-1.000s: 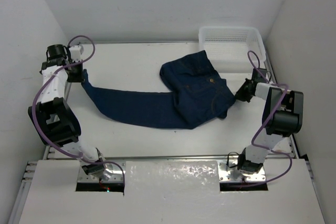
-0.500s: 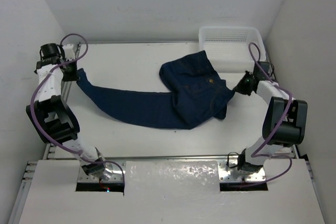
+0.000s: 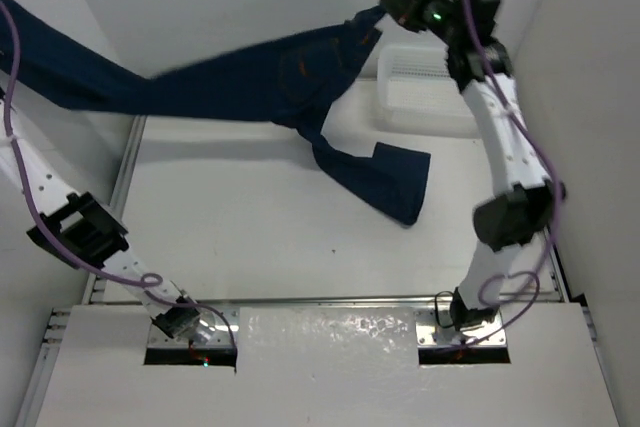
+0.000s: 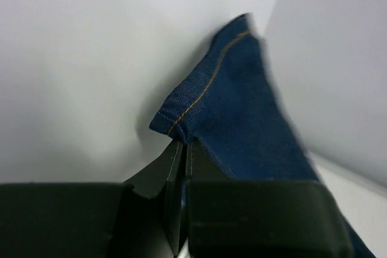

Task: Fold and stack the trousers
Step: Flatten the trousers out

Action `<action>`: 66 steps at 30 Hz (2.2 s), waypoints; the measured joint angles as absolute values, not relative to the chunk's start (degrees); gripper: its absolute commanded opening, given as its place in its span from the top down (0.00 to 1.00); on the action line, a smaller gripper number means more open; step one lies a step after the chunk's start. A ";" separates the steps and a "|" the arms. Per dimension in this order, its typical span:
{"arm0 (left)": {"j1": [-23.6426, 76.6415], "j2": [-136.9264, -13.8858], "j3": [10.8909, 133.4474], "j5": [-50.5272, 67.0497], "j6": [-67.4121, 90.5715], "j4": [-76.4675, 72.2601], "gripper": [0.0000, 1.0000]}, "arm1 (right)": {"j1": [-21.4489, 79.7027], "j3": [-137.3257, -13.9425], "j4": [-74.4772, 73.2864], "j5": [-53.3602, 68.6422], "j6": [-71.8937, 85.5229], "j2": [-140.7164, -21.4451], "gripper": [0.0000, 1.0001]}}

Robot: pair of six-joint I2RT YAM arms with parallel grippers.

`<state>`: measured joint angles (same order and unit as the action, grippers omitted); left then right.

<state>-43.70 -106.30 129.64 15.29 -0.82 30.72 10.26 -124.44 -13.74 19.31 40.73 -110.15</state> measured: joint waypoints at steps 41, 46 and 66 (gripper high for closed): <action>-42.44 -84.42 72.73 13.91 -35.81 55.46 1.00 | -23.73 -30.13 -33.26 -22.04 40.97 -44.84 1.00; -42.44 -84.42 66.39 7.33 -38.72 58.26 1.00 | -25.04 -19.77 -36.53 -28.38 43.53 -41.08 0.99; -7.46 -94.98 99.48 17.58 -30.20 53.21 0.41 | -14.35 -41.54 -17.32 -10.94 22.46 -55.94 0.44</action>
